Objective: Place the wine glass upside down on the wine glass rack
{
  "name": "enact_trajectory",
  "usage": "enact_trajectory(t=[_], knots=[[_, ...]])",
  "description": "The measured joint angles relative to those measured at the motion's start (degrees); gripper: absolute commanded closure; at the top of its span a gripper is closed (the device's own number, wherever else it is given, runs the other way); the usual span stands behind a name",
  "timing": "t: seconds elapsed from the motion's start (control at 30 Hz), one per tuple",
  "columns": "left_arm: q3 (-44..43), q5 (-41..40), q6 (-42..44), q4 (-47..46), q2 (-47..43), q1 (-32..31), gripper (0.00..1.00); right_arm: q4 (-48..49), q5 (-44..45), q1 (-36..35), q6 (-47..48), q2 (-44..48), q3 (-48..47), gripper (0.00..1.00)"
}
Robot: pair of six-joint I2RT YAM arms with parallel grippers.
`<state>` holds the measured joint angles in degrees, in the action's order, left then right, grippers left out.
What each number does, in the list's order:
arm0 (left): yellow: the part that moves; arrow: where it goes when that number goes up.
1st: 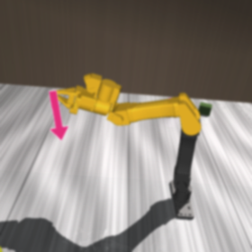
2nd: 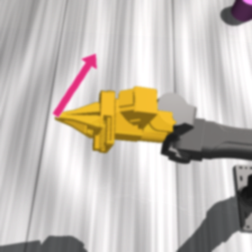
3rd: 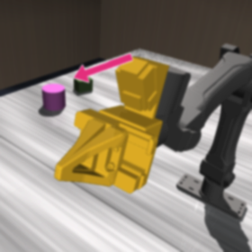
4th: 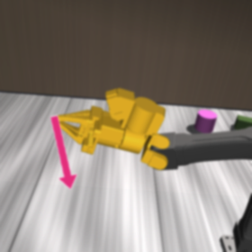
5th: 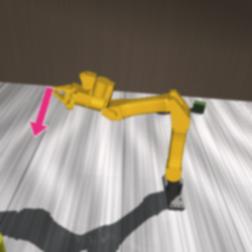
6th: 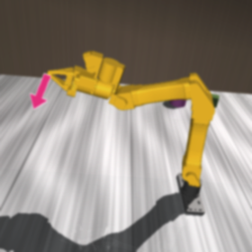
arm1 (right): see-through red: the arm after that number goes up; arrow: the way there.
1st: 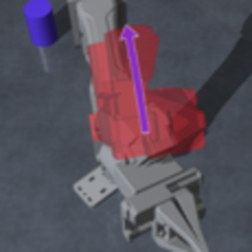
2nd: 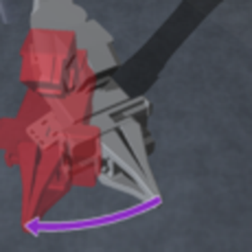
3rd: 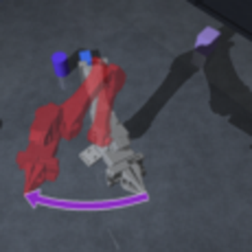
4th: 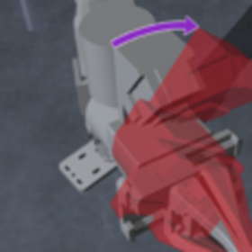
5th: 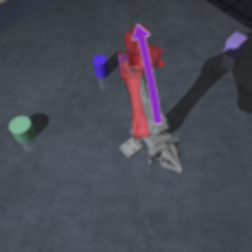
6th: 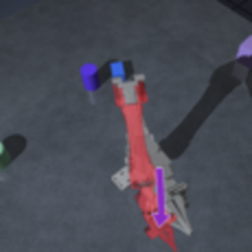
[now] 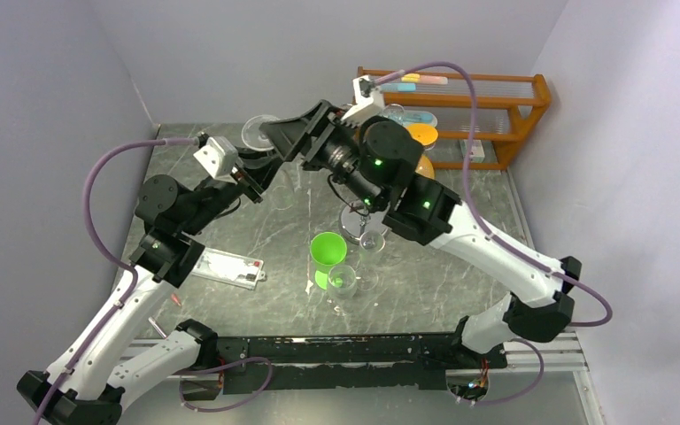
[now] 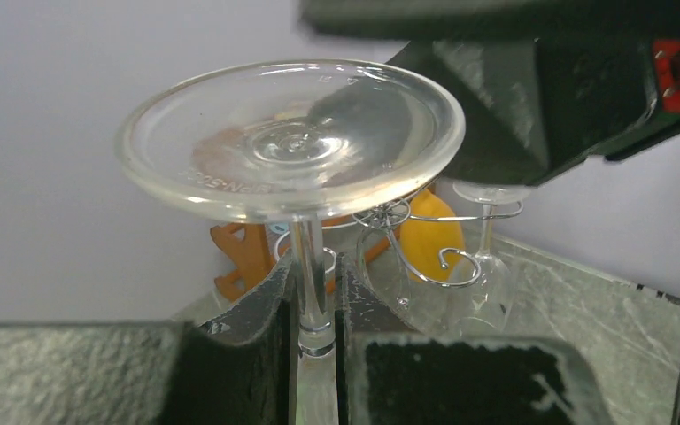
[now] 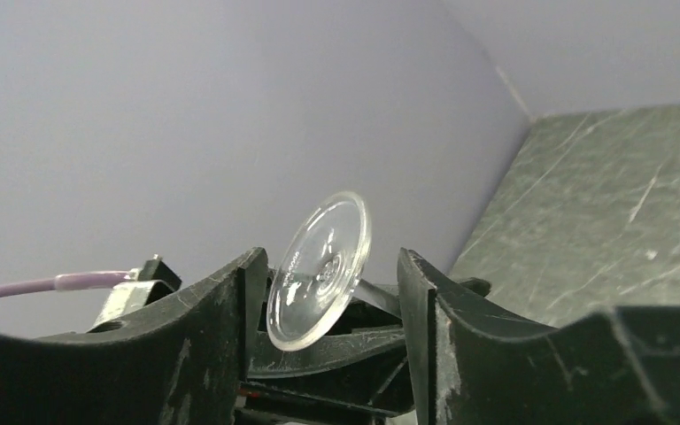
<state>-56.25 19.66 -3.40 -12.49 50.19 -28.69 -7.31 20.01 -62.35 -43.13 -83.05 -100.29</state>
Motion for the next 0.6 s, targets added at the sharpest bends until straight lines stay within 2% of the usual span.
enact_trajectory(t=[0.07, 0.17, 0.33, 0.5, 0.6], knots=[[0.2, 0.6, 1.8, 0.0, 0.0, 0.0, 0.95, -0.5, -2.0, 0.1, -1.8, -2.0, -0.6, 0.54], [0.5, 1.1, 3.9, 0.3, 0.2, 0.0, 0.95, -1.2, -4.1, 0.3, -4.6, -3.3, -0.6, 0.74], [1.7, 1.2, 6.6, -0.1, 0.7, 0.1, 0.93, -1.9, -5.9, 1.8, -9.7, -1.8, 2.1, 1.00], [3.9, 2.2, 7.4, -1.5, 0.5, 0.0, 0.71, -0.6, -6.4, 2.4, -15.0, 0.5, 6.7, 1.00], [6.1, 2.3, 6.2, -3.0, -0.5, 0.1, 0.61, 0.3, -6.6, 3.0, -17.6, 1.7, 9.1, 1.00]])
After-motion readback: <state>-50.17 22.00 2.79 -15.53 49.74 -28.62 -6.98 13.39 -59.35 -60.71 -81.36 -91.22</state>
